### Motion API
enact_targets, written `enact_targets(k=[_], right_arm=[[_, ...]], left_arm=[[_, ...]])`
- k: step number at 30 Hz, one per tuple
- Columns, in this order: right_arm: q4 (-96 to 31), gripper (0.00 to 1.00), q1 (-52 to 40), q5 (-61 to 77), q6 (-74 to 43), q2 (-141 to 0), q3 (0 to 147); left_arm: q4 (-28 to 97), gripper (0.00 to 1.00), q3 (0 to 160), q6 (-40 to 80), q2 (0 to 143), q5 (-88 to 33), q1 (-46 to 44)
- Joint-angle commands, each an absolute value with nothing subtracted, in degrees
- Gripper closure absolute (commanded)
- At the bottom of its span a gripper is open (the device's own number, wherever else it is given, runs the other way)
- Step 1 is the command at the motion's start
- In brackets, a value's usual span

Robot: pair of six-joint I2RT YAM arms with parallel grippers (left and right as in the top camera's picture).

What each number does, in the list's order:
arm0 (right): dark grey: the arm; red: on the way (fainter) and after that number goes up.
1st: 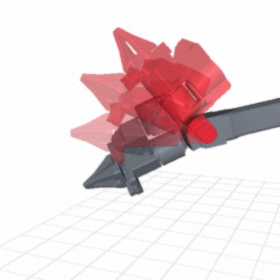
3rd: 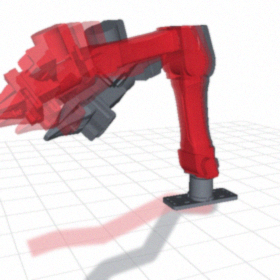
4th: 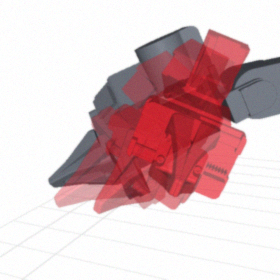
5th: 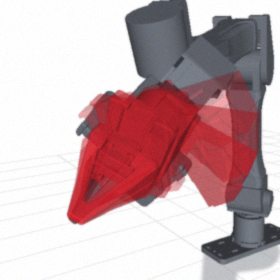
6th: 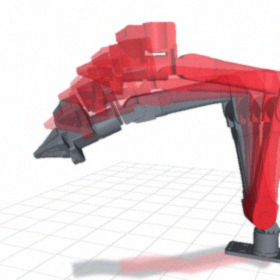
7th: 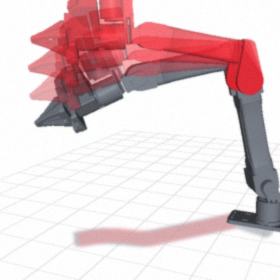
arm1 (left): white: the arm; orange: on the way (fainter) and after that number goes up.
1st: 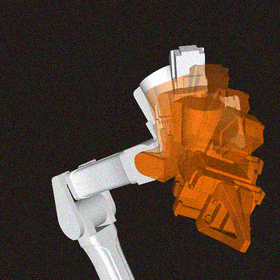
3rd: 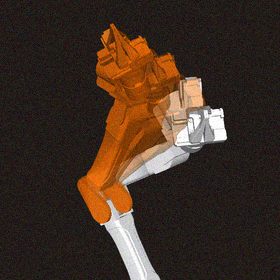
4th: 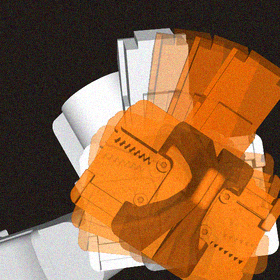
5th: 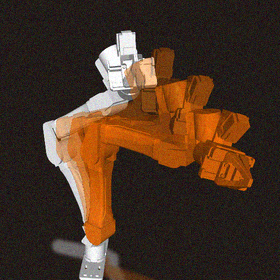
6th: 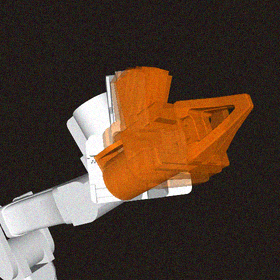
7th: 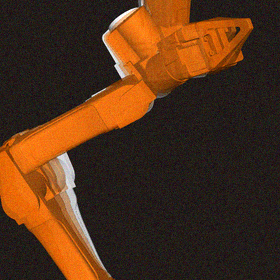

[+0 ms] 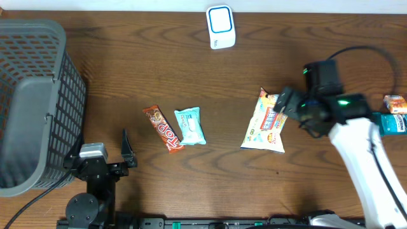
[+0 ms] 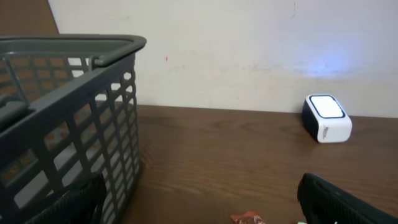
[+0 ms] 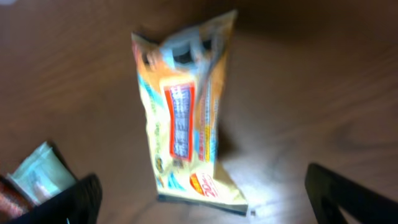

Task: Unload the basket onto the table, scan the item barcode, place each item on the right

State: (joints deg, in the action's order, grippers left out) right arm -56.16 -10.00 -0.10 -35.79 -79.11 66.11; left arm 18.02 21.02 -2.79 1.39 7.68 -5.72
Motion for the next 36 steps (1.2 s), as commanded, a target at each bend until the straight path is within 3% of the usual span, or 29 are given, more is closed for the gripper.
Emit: enact_targets(k=[1, 9, 14, 15, 16, 17, 19, 20, 27, 31, 36], right_arm=[[-49.4, 0.01, -9.5, 11.3, -33.8, -80.3, 57.9], [-30.8, 0.02, -8.8, 8.4, -36.8, -84.7, 46.7], [-24.3, 0.15, -8.6, 7.5, -36.9, -91.9, 45.8], [-23.8, 0.23, -8.6, 7.5, -37.3, -93.6, 45.8], [-23.8, 0.39, -8.6, 7.5, -38.0, -95.1, 45.8], [-24.1, 0.62, -8.5, 7.5, -38.6, -96.5, 45.8], [-25.5, 0.95, -8.5, 7.7, -41.1, -98.0, 45.8], [-26.4, 0.99, -8.4, 7.7, -42.6, -97.9, 45.8], [-42.4, 0.99, -5.8, 14.7, -49.0, -91.1, 53.6], [-53.8, 0.99, -2.7, 26.5, -50.8, -86.9, 61.4], [-69.1, 0.98, -0.3, 40.1, -66.0, -83.3, 64.9]], left_arm=[[18.0, 0.02, 21.1, -2.5, 1.3, 8.0, -5.4], [18.0, 0.02, 21.1, -2.5, 1.3, 8.0, -5.4], [18.0, 0.02, 21.1, -2.5, 1.3, 8.0, -5.4], [18.0, 0.02, 21.1, -2.5, 1.3, 8.0, -5.4], [18.0, 0.02, 21.1, -2.5, 1.3, 8.0, -5.4], [18.0, 0.02, 21.1, -2.5, 1.3, 8.0, -5.4], [18.0, 0.02, 21.1, -2.5, 1.3, 8.0, -5.4], [18.0, 0.02, 21.1, -2.5, 1.3, 8.0, -5.4], [18.0, 0.02, 21.1, -2.5, 1.3, 8.0, -5.4], [18.0, 0.02, 21.1, -2.5, 1.3, 8.0, -5.4], [18.0, 0.02, 21.1, -2.5, 1.3, 8.0, -5.4]])
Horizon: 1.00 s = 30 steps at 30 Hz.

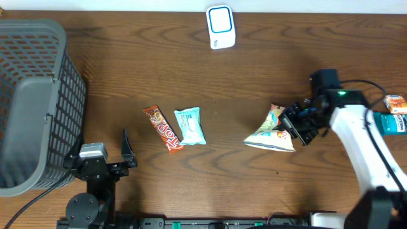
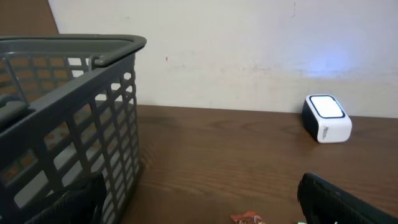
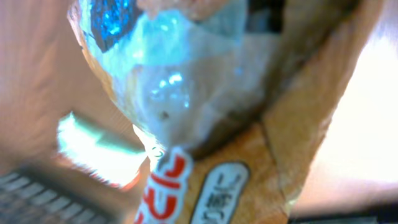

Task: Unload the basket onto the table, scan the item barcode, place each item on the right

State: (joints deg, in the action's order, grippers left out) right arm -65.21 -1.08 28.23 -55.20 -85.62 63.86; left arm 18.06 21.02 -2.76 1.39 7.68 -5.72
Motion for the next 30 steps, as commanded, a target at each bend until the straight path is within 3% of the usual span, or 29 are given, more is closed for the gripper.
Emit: enact_targets(k=[1, 5, 14, 18, 19, 20, 21, 26, 30], right_arm=[[-71.4, 0.98, 0.0, 41.6, -67.5, -83.0, 64.9], [-75.0, 0.98, 0.3, 49.3, -68.2, -83.1, 64.7], [-76.2, 0.98, 0.3, 49.6, -69.4, -83.2, 64.7], [-76.2, 0.80, 0.3, 49.0, -67.2, -83.1, 64.7], [-76.1, 0.79, 0.3, 49.0, -66.0, -83.1, 64.7], [-76.2, 0.83, 0.3, 48.8, -64.8, -83.1, 64.7], [-76.3, 0.98, 0.3, 47.4, -64.4, -83.1, 64.7], [-86.7, 0.98, 0.3, 37.2, -80.5, -83.2, 64.7], [-84.9, 0.99, 0.3, 32.9, -74.5, -83.2, 64.7]], left_arm=[[18.0, 0.02, 21.1, -2.5, 1.3, 8.0, -5.4], [18.0, 0.02, 21.1, -2.5, 1.3, 8.0, -5.4], [18.0, 0.02, 21.1, -2.5, 1.3, 8.0, -5.4], [18.0, 0.02, 21.1, -2.5, 1.3, 8.0, -5.4], [18.0, 0.02, 21.1, -2.5, 1.3, 8.0, -5.4], [18.0, 0.02, 21.1, -2.5, 1.3, 8.0, -5.4], [18.0, 0.02, 21.1, -2.5, 1.3, 8.0, -5.4], [18.0, 0.02, 21.1, -2.5, 1.3, 8.0, -5.4], [18.0, 0.02, 21.1, -2.5, 1.3, 8.0, -5.4]])
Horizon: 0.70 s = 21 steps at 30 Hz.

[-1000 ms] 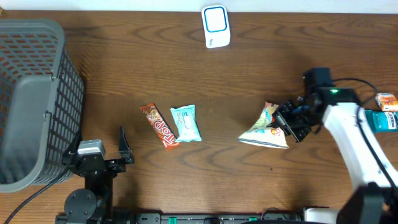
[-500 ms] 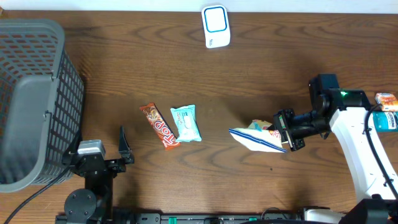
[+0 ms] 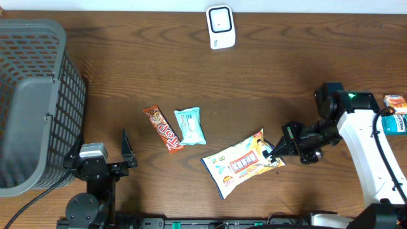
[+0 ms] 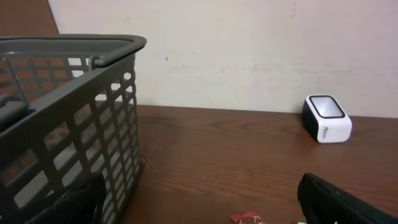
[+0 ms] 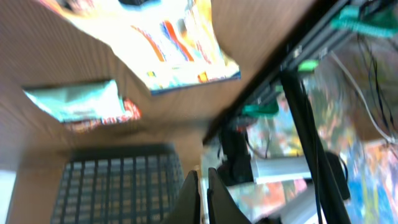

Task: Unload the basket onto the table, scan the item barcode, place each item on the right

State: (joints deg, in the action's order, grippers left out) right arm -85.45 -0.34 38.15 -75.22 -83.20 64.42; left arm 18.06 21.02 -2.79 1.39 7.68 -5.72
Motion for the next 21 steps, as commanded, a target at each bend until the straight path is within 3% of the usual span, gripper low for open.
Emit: enact_targets(k=[1, 3, 4, 6, 7, 9, 14, 21], right_arm=[[-83.4, 0.97, 0.2, 31.0, -67.5, -83.2, 64.7], [-79.0, 0.87, 0.0, 29.7, -56.4, -83.2, 64.7], [-76.8, 0.71, -0.3, 28.9, -50.5, -83.2, 64.7], [-74.0, 0.16, -1.3, 26.7, -41.6, -83.2, 64.7], [-74.0, 0.08, -2.0, 25.1, -39.3, -83.2, 64.6], [-74.5, 0.01, -3.5, 23.0, -38.0, -83.1, 63.8], [-71.5, 0.01, -8.2, 24.0, -41.4, -83.1, 56.5], [-54.6, 0.02, -17.5, 29.7, -51.3, -83.1, 41.5]], left_arm=[[18.0, 0.02, 21.1, -2.5, 1.3, 8.0, -5.4], [18.0, 0.02, 21.1, -2.5, 1.3, 8.0, -5.4], [18.0, 0.02, 21.1, -2.5, 1.3, 8.0, -5.4], [18.0, 0.02, 21.1, -2.5, 1.3, 8.0, -5.4], [18.0, 0.02, 21.1, -2.5, 1.3, 8.0, -5.4], [18.0, 0.02, 21.1, -2.5, 1.3, 8.0, -5.4], [18.0, 0.02, 21.1, -2.5, 1.3, 8.0, -5.4], [18.0, 0.02, 21.1, -2.5, 1.3, 8.0, -5.4]])
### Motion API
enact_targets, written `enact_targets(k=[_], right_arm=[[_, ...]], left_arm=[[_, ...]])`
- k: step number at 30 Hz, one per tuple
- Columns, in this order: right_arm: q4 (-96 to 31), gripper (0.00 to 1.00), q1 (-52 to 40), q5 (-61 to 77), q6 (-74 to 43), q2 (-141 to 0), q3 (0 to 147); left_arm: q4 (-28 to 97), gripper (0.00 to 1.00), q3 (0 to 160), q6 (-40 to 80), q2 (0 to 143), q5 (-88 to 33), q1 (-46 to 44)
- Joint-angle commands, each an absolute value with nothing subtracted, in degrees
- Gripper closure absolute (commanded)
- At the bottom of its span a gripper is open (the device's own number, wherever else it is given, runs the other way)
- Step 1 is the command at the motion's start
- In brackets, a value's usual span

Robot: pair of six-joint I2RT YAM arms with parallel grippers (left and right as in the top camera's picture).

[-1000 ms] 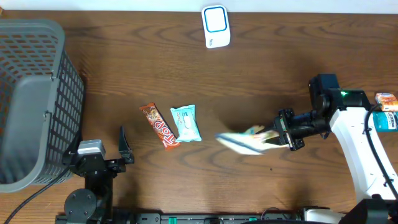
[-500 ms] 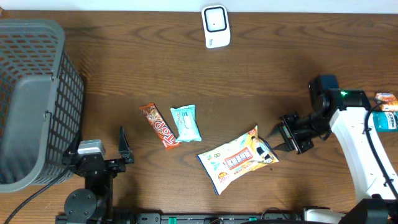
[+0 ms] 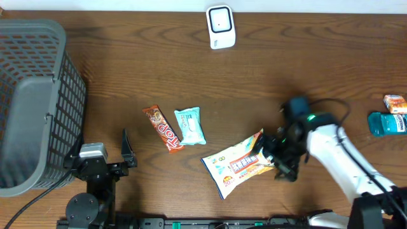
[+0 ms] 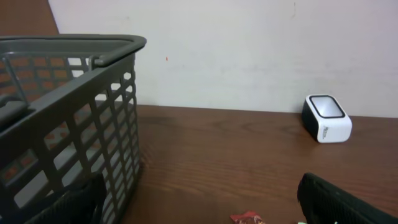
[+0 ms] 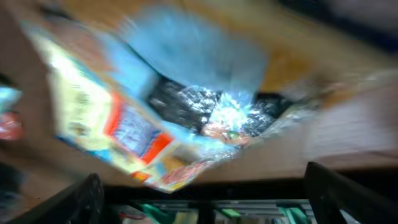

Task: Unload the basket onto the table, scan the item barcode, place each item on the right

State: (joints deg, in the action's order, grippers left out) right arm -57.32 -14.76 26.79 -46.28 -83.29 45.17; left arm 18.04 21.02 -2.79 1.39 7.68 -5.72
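The yellow and orange snack bag [image 3: 238, 164] lies flat on the table at front centre, printed side up; the right wrist view shows it blurred [image 5: 143, 118]. My right gripper [image 3: 276, 159] is at the bag's right end, open, its fingers [image 5: 348, 193] spread wide with nothing between them. The white barcode scanner [image 3: 220, 27] stands at the far edge and also shows in the left wrist view [image 4: 326, 118]. My left gripper [image 3: 127, 152] rests open at the front left, far from the bag.
A grey mesh basket [image 3: 32, 102] fills the left side. A red chocolate bar [image 3: 164, 127] and a teal packet [image 3: 190, 125] lie left of the bag. A small orange pack [image 3: 395, 103] and a teal item [image 3: 386, 123] sit at the right edge.
My right gripper, shut at the bag's right corner before, now stands open. The arm has shifted left and swung round. The bag lies where it was. The left arm has not moved.
My right gripper first hung open over the bag, which lay lengthwise at centre right. Then the bag stood tipped up on its edge at the gripper. After that it lay flat nearer the front and further left, turned crosswise, and now the gripper is open beside it.
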Motion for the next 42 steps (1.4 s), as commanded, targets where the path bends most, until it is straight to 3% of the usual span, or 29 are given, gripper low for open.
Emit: enact_targets(k=[1, 5, 8, 10, 12, 14, 15, 19, 30, 32, 37, 42], right_arm=[[-52.5, 0.02, -18.5, 29.5, -52.8, -83.1, 40.0], [-42.2, 0.03, -20.4, 24.1, -54.8, -83.2, 35.8], [-32.0, 0.31, -20.8, 19.0, -54.8, -83.2, 33.0], [-27.1, 0.36, -20.8, 18.6, -54.9, -83.2, 31.3], [-21.8, 0.52, -20.8, 20.4, -54.8, -83.2, 29.6], [-17.8, 0.80, -20.8, 21.6, -54.8, -83.3, 28.4], [-16.1, 0.99, -20.8, 22.4, -54.7, -83.3, 28.1], [-10.8, 0.99, -20.6, 29.6, -54.1, -83.1, 28.3], [-15.6, 0.99, -14.3, 67.0, -93.1, -79.3, 32.3], [-16.1, 0.99, -13.0, 71.7, -95.6, -79.4, 32.3], [-16.6, 0.99, -11.0, 77.6, -107.8, -79.4, 32.3], [-11.6, 0.98, -9.9, 82.5, -111.2, -79.4, 32.3]], left_arm=[[18.0, 0.02, 21.1, -2.5, 1.3, 8.0, -5.4], [18.0, 0.02, 21.1, -2.5, 1.3, 8.0, -5.4], [18.0, 0.02, 21.1, -2.5, 1.3, 8.0, -5.4], [18.0, 0.02, 21.1, -2.5, 1.3, 8.0, -5.4], [18.0, 0.02, 21.1, -2.5, 1.3, 8.0, -5.4], [18.0, 0.02, 21.1, -2.5, 1.3, 8.0, -5.4], [18.0, 0.02, 21.1, -2.5, 1.3, 8.0, -5.4], [18.0, 0.02, 21.1, -2.5, 1.3, 8.0, -5.4], [18.0, 0.02, 21.1, -2.5, 1.3, 8.0, -5.4], [18.0, 0.02, 21.1, -2.5, 1.3, 8.0, -5.4], [18.0, 0.02, 21.1, -2.5, 1.3, 8.0, -5.4], [18.0, 0.02, 21.1, -2.5, 1.3, 8.0, -5.4]])
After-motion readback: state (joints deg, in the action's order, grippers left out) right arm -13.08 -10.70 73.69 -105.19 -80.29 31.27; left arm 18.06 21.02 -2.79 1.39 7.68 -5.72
